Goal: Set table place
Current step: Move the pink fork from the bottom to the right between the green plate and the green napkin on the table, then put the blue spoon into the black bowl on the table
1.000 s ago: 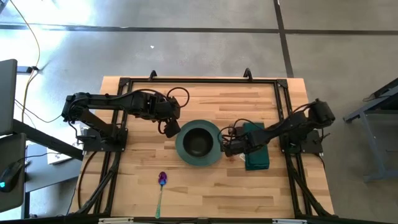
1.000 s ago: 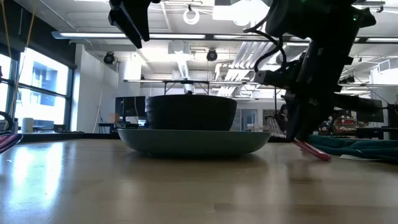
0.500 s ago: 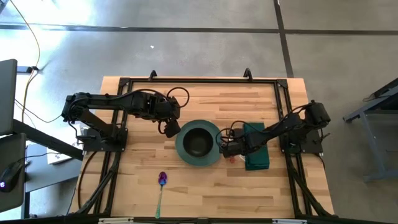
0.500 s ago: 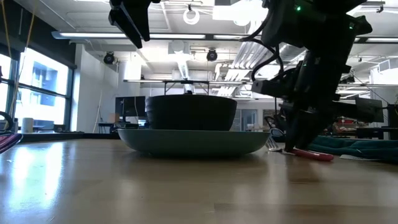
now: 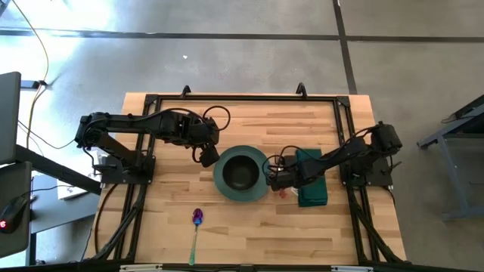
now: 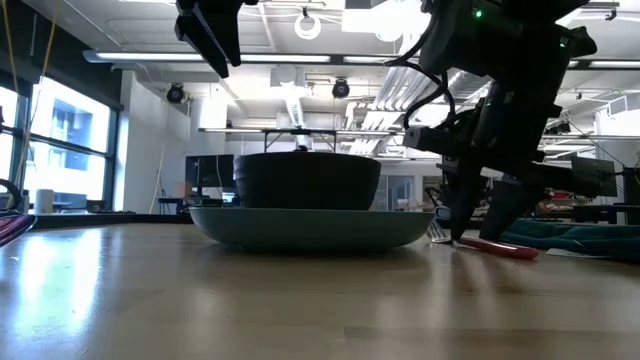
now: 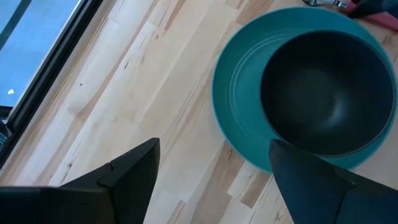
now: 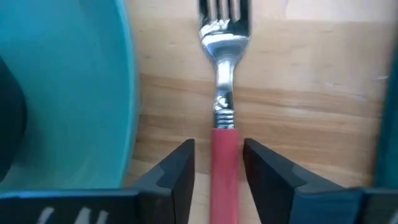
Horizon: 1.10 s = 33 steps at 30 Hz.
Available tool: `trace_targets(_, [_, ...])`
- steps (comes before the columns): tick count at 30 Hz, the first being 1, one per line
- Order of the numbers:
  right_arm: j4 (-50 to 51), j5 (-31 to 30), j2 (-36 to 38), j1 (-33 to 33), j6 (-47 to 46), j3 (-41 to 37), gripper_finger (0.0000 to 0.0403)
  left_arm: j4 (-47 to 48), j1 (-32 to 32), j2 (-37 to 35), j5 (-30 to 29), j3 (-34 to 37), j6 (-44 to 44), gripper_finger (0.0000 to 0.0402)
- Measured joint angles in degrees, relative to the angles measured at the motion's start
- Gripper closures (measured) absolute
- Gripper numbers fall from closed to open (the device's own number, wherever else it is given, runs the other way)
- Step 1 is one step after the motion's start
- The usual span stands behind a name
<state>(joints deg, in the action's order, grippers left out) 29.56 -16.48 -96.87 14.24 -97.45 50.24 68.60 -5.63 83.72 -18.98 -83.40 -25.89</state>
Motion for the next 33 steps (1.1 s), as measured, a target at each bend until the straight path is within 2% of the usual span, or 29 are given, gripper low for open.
trace_targets(10, [7.86, -3.74, 9.10, -0.02, -0.09, 0.74, 0.0265, 0.89, 0.00, 0.00, -0.02, 0.00, -0.25, 0.0115])
trace_targets(17, [27.82, -13.44, 17.33, -0.58, 5.08, 11.37, 0.0274, 6.86, 2.70, -0.02, -0.66, 0.00, -9.83, 0.0115])
trace_targets(20, [36.03, -17.65, 19.23, -1.93, 10.41, 17.55, 0.0274, 9.12, 6.67, -0.02, -1.47, 0.01, -17.00, 0.0115])
trace_targets(25, [44.94, -20.53, 20.16, -5.72, 24.47, 26.95, 0.0274, 9.29, 14.70, -0.02, -2.53, 0.69, -33.10, 0.0115])
trace_targets(30, [45.31, -20.11, 20.15, -9.50, 42.72, 33.62, 0.0274, 8.82, 22.27, 0.00, -2.37, 5.32, -53.53, 0.0115])
trace_targets(33, [45.20, -19.14, 20.15, -10.67, 50.41, 35.54, 0.0274, 5.87, 26.45, 0.00, 0.35, 9.73, -64.28, 0.0115])
